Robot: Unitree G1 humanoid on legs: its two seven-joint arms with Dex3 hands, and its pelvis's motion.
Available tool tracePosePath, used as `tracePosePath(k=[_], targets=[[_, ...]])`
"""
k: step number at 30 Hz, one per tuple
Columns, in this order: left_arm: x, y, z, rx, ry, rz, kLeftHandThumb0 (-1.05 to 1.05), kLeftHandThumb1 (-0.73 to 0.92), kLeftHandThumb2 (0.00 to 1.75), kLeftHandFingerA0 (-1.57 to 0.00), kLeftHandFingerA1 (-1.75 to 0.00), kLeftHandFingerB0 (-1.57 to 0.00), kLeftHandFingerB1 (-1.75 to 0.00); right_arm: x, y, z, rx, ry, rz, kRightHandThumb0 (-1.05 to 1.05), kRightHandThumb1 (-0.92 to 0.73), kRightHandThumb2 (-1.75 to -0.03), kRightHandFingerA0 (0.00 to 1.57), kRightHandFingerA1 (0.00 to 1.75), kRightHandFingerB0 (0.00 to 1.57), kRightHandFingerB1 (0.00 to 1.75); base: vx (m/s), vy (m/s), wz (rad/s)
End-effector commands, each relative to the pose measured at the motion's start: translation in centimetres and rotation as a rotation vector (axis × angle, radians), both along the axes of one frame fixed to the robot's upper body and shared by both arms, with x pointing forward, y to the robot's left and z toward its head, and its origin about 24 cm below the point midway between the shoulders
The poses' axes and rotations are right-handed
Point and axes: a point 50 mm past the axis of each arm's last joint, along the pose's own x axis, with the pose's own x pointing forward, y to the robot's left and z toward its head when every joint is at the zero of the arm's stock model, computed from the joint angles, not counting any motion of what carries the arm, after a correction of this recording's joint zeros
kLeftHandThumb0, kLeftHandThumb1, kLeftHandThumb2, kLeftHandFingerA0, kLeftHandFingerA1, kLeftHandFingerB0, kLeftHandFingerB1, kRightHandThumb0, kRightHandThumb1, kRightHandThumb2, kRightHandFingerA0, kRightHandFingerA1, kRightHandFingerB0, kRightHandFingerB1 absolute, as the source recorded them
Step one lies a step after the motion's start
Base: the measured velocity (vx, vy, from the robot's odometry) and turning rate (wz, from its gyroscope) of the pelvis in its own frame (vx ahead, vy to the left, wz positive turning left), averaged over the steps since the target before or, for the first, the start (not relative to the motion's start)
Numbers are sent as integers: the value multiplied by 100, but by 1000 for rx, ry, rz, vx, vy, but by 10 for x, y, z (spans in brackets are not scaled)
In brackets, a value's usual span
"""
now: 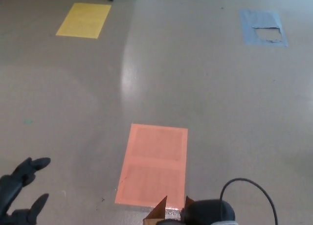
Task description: An air pump is kept on top of a storage box on the floor and the robot uses its right hand to press down on the handle of the pump to compress it
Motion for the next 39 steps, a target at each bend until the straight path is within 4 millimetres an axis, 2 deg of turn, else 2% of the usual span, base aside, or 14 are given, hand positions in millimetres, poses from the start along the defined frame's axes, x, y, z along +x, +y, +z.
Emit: tracePosePath(k=[1,5,6,7,15,16,18,19,23,24,35,36,38,39], targets=[[-20,-2,2,12,10,-55,-33,61,114,0,-47,0,-47,-18,-25,-27,62,13,-176,-43,-52,-56,85,64,76,47,0,0,0],[-23,-5,3,7,12,-68,-33,61,114,0,-47,0,-47,-20,-25,-30,35,24,-166,-47,-58,-58,80,53,70,45,0,0,0],[-25,-6,2,3,16,-69,-33,61,114,0,-47,0,-46,-22,-24,-32,35,52,-186,-61,-47,-83,61,64,34,47,0,0,0],[-27,-7,1,2,19,-71,-33,61,114,0,-47,0,-46,-24,-24,-33,27,74,-191,-59,-60,-59,47,39,34,32,0,0,0],[-30,-10,3,-16,21,-80,-33,60,113,0,-48,0,-46,-28,-26,-37,-58,100,-170,-65,-64,-59,26,31,21,28,0,0,0],[-29,-10,4,-20,15,-85,-33,60,113,-1,-48,-1,-47,-28,-26,-37,-68,105,-171,-36,-40,-98,0,47,0,46,0,0,0],[-28,-11,4,-23,13,-87,-33,60,113,-1,-48,-1,-47,-27,-27,-37,-72,117,-182,-74,-50,-86,2,35,5,36,0,0,0],[-27,-11,5,-23,13,-87,-65,91,67,-21,-32,-17,-28,-27,-27,-37,-75,122,-184,-75,-51,-88,0,21,11,28,0,0,0],[-27,-13,5,-29,14,-87,-65,91,67,-22,-32,-17,-28,-29,-28,-38,-82,131,-191,-68,-64,-63,0,16,6,22,0,0,0],[-28,-14,5,-32,14,-88,-65,90,67,-22,-32,-17,-28,-30,-29,-39,-91,140,-191,-78,-54,-91,0,11,0,15,0,0,0],[-26,-13,6,-28,17,-90,-67,90,67,-22,-32,-17,-28,-23,-18,-33,-27,103,-190,-89,-54,-90,0,0,0,0,0,0,0],[-26,-13,5,-32,22,-91,-34,58,112,-1,-48,-1,-46,-21,-18,-32,-29,107,-193,-83,-50,-83,0,0,0,0,0,0,0],[-28,-13,5,-33,28,-92,-34,58,112,-1,-48,-1,-46,-21,-17,-31,-29,111,-195,-81,-61,-59,0,0,0,0,0,0,0],[-28,-12,4,-30,29,-91,-34,57,111,-1,-48,-1,-46,-20,-18,-31,-21,115,-202,-84,-48,-83,0,0,0,0,0,0,0]])
